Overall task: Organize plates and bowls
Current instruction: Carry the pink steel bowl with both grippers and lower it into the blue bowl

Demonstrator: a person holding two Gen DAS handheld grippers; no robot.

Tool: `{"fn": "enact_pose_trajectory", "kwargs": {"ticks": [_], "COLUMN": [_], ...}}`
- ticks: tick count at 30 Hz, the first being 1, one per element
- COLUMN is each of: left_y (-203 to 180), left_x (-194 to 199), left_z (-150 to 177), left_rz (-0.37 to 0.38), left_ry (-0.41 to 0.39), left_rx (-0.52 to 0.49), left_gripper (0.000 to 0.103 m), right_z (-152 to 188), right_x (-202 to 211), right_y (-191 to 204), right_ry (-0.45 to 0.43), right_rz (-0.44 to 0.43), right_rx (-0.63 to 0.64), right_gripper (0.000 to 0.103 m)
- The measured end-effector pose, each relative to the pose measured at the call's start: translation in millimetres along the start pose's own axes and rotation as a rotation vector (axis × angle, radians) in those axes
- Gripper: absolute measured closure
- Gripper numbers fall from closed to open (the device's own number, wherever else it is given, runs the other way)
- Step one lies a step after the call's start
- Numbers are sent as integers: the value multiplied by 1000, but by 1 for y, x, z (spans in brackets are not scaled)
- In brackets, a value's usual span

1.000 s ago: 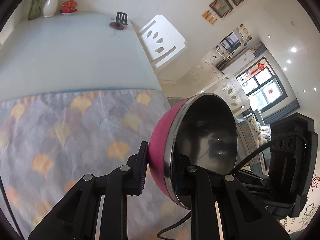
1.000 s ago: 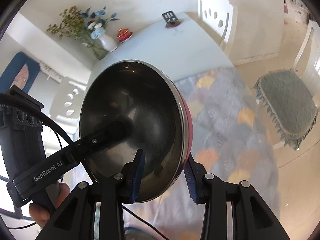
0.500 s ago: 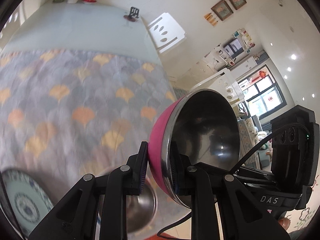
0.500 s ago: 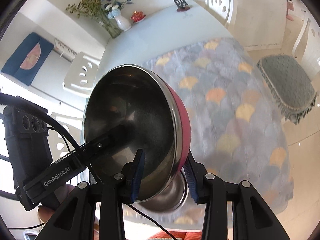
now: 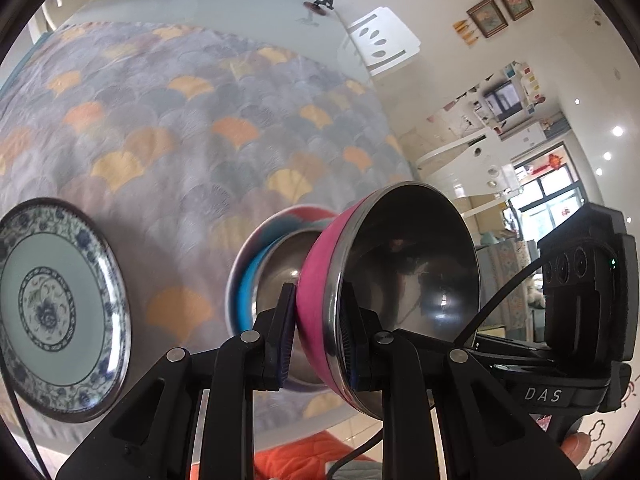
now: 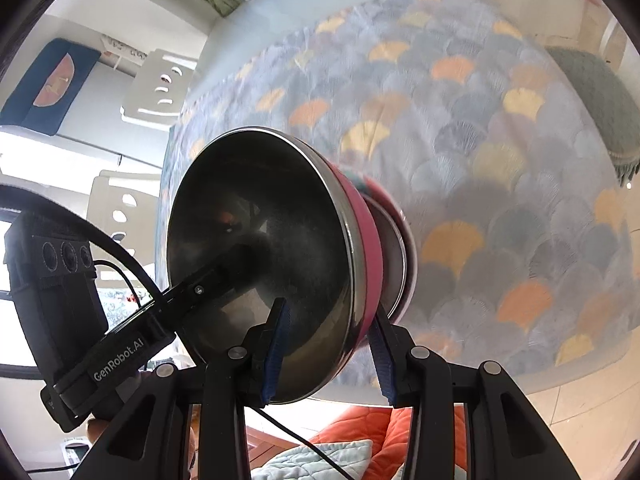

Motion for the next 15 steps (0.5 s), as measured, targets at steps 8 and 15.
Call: {"fn": "enact_pose_trajectory", "kwargs": {"ticks": [8,15], "left_y": [7,12], "left_x": [-15,-12], "left_z": [3,-3], "left_rz": [-36,-54], "left_ry": [28,14], "left_rx": [-7,-6], "left_gripper": [86,77], "right_z": [-3,-6], "right_x": [-22,-28], "right_y": [-10,-13], "right_ry": [38,49], "right_rz": [2,-12], "right_rx": [-20,-24], "right_gripper": [64,64]}}
Point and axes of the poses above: each gripper's, at about its wrist camera, not at the fingertips, and x roughly against the way its jaws point, y to its left, z to its underside, the point moved 3 cm from there along -x, roughly the way its jaws point, and after that the axes turned 13 degrees about y, right-handed, at the moved point
